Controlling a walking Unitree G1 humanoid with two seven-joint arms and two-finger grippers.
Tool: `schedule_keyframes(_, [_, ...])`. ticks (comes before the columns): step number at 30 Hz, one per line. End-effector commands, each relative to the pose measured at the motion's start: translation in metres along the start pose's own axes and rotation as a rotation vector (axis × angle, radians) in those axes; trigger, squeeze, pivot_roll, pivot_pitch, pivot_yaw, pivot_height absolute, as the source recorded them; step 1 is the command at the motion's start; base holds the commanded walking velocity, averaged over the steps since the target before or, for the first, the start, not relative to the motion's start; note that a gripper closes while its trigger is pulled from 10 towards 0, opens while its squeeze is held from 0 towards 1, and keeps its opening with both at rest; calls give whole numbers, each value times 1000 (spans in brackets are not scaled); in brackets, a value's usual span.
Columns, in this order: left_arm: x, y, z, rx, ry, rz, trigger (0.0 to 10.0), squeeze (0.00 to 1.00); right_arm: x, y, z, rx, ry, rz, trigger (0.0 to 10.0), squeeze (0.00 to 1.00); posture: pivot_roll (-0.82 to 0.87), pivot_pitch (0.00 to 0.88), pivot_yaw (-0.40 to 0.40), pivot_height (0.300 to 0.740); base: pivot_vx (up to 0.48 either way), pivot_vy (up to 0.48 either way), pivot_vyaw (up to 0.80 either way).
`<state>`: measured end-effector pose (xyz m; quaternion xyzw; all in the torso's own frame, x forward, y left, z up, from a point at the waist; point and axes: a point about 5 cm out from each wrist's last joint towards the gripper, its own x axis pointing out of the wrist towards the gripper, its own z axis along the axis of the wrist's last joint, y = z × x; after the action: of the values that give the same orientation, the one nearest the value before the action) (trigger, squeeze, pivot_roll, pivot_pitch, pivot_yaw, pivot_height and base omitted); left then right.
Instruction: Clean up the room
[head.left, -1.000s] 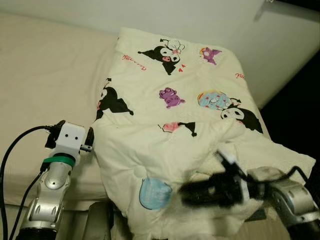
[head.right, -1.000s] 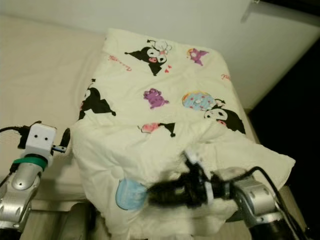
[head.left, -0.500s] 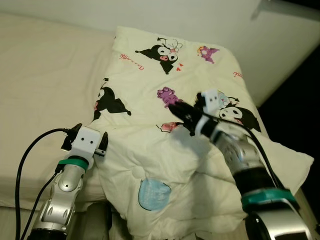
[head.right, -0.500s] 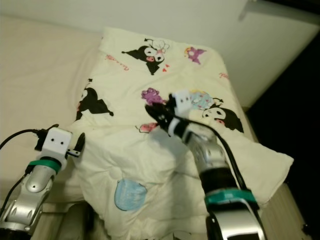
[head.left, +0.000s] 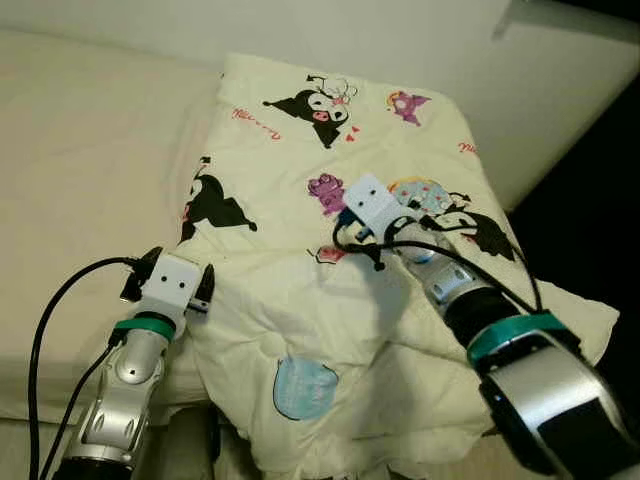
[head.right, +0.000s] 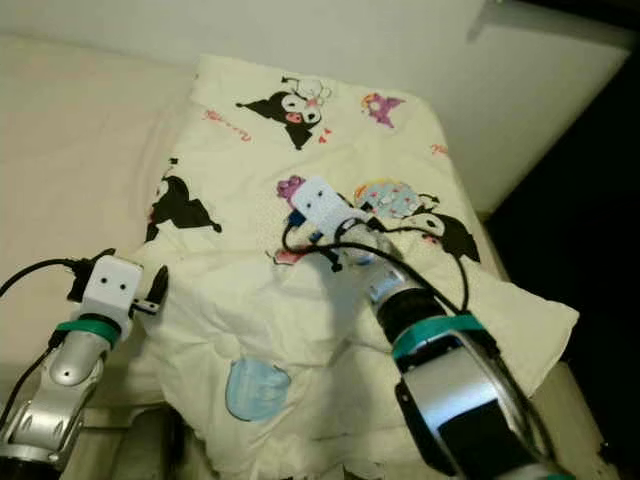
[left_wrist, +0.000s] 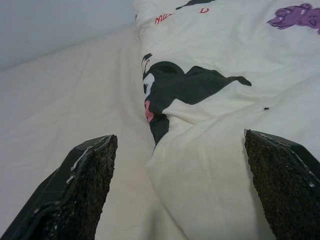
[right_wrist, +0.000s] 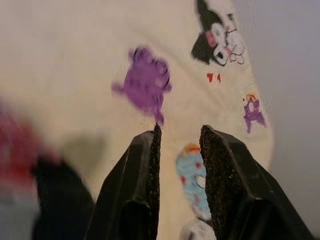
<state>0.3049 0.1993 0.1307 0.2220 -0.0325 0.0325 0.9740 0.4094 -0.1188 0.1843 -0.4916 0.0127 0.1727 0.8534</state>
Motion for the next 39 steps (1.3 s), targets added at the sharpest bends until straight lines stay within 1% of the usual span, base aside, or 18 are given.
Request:
schedule_keyframes(1, [-3, -6, -6, 4, 25, -28, 10000, 0, -4, 7, -15, -83, 28, 70, 10000, 0, 223, 60, -143, 575, 0, 0, 0])
schedule_keyframes(7, [-3, -8, -10, 5, 35, -39, 10000, 0, -15, 23, -43, -190, 62, 234, 10000, 0, 223, 60, -143, 575, 0, 0, 0])
schedule_keyframes(8, [-1, -10, -9, 2, 35, -48, 10000, 0, -24, 40, -58, -241, 72, 385, 10000, 0, 205, 54, -133, 575, 0, 0, 0])
schedule_keyframes(12, [0, -11, -9, 0, 34, -53, 10000, 0, -31, 49, -66, -259, 68, 483, 10000, 0, 205, 54, -133, 575, 0, 0, 0])
schedule_keyframes(14, [2, -14, -7, -6, 28, -61, 10000, 0, -53, 68, -85, -167, 55, 801, 10000, 0, 200, 48, -132, 575, 0, 0, 0])
schedule_keyframes(15, [2, -14, -7, -6, 28, -61, 10000, 0, -53, 68, -85, -167, 55, 801, 10000, 0, 200, 48, -132, 575, 0, 0, 0])
schedule_keyframes(17, [2, -15, -6, -14, 24, -67, 10000, 0, -76, 66, -96, -12, 26, 1061, 10000, 0, 200, 48, -132, 575, 0, 0, 0])
schedule_keyframes(18, [2, -15, -6, -14, 24, -67, 10000, 0, -76, 66, -96, -12, 26, 1061, 10000, 0, 200, 48, -132, 575, 0, 0, 0])
schedule_keyframes(20, [-1, -17, -7, -24, 24, -79, 10000, 0, -99, 32, -95, 183, -45, 1222, 10000, 0, 199, 46, -134, 575, 0, 0, 0])
schedule_keyframes(23, [-2, -17, -7, -27, 25, -82, 10000, 0, -106, 18, -87, 268, -110, 1248, 10000, 0, 199, 46, -134, 575, 0, 0, 0])
schedule_keyframes(25, [-2, -17, -8, -27, 25, -82, 10000, 0, -107, 15, -86, 281, -122, 1251, 10000, 0, 199, 46, -134, 575, 0, 0, 0])
schedule_keyframes(26, [-4, -17, -8, -30, 25, -85, 10000, 0, -108, -18, -59, 464, -318, 1134, 10000, 0, 200, 54, -138, 575, 0, 0, 0])
schedule_keyframes(27, [-4, -17, -8, -30, 25, -85, 10000, 0, -108, -18, -59, 464, -318, 1134, 10000, 0, 200, 54, -138, 575, 0, 0, 0])
schedule_keyframes(29, [-6, -15, -9, -35, 25, -89, 10000, 0, -124, -67, -21, 669, -646, 1026, 10000, 0, 196, 56, -131, 575, 0, 0, 0])
schedule_keyframes(30, [-6, -15, -9, -37, 25, -90, 10000, 0, -121, -76, -15, 697, -699, 944, 10000, 0, 196, 56, -131, 575, 0, 0, 0])
schedule_keyframes(32, [-6, -15, -9, -39, 25, -90, 10000, 0, -115, -77, -16, 698, -693, 886, 10000, 0, 196, 56, -131, 575, 0, 0, 0])
schedule_keyframes(35, [-3, -16, -8, -39, 21, -92, 10000, 0, -62, -47, -42, 513, -378, 497, 10000, 0, 193, 60, -129, 575, 0, 0, 0])
schedule_keyframes(39, [-1, -18, -6, -40, 16, -91, 10000, 0, -43, -28, -50, 513, -213, 329, 10000, 0, 198, 65, -130, 575, 0, 0, 0])
